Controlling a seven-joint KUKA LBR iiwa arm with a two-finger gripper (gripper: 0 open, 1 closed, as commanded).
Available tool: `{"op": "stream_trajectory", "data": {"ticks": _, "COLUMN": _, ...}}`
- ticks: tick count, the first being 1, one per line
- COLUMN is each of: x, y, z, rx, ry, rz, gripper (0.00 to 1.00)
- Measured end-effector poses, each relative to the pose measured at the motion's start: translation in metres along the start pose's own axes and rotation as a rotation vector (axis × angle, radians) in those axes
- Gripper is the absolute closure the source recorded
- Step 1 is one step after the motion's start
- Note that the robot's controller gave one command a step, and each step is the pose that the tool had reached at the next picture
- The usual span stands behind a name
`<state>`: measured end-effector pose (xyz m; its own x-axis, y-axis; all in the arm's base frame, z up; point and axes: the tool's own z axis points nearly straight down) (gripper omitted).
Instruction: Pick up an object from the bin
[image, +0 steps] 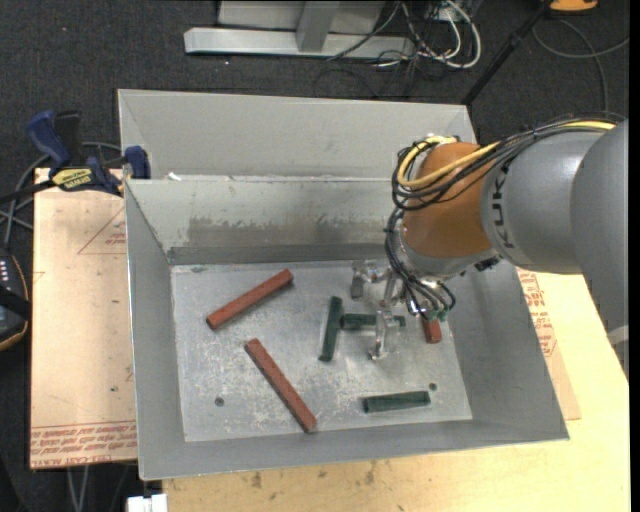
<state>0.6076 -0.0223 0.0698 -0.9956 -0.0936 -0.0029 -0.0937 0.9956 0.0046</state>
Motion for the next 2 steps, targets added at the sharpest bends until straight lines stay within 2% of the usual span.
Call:
{"op": "stream_trajectory", "data": {"ticks": 1, "x": 0.0, "y": -0.005, "z": -0.002, "rx": 0.004, "ry": 0.001, "rz": 0.005, "gripper": 1.0}}
{"op": "stream_trajectory", "data": {"ticks": 2, "x": 0.01, "y": 0.007, "z": -0.198, "rx": 0.006, "ry": -0.009, "rz": -0.245, "gripper": 1.0}}
